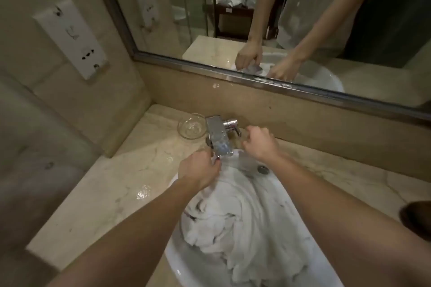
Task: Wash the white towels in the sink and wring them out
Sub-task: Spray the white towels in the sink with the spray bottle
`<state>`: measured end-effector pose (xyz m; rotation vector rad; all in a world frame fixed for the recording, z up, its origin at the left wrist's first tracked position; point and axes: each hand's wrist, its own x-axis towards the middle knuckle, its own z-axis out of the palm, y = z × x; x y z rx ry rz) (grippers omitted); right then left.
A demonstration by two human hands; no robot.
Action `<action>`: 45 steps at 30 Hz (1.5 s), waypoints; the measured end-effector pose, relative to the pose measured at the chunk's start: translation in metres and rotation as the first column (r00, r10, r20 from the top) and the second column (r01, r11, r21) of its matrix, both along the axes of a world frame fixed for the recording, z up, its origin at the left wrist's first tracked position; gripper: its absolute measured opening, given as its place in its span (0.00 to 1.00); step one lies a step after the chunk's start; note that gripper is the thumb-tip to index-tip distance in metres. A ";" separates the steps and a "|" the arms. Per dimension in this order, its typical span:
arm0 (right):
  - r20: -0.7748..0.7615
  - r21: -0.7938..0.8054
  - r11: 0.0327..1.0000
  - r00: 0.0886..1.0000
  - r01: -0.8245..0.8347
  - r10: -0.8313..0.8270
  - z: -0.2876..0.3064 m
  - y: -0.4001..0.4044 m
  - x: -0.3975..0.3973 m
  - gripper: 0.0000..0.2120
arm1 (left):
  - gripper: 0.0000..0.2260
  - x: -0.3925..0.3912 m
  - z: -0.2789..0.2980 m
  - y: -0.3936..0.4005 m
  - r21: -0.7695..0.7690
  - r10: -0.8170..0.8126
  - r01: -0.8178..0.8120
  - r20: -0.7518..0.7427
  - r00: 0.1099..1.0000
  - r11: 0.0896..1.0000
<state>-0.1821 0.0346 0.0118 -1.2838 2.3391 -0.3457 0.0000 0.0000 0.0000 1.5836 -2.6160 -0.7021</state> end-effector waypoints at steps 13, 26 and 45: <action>0.038 -0.182 0.983 0.999 0.007 0.000 -0.026 -0.019 0.007 0.12 | 0.14 0.009 -0.032 -0.001 -0.037 0.014 -0.013 0.021 1.000 0.999; 0.157 -0.199 0.975 0.985 0.099 -0.068 -0.033 -0.025 -0.008 0.07 | 0.18 0.004 -0.037 0.002 0.023 -0.039 0.038 0.015 0.999 0.999; 0.161 -0.043 0.973 0.963 0.226 -0.216 -0.003 0.100 -0.027 0.17 | 0.21 -0.051 0.003 0.066 0.051 -0.487 0.486 0.165 0.857 0.872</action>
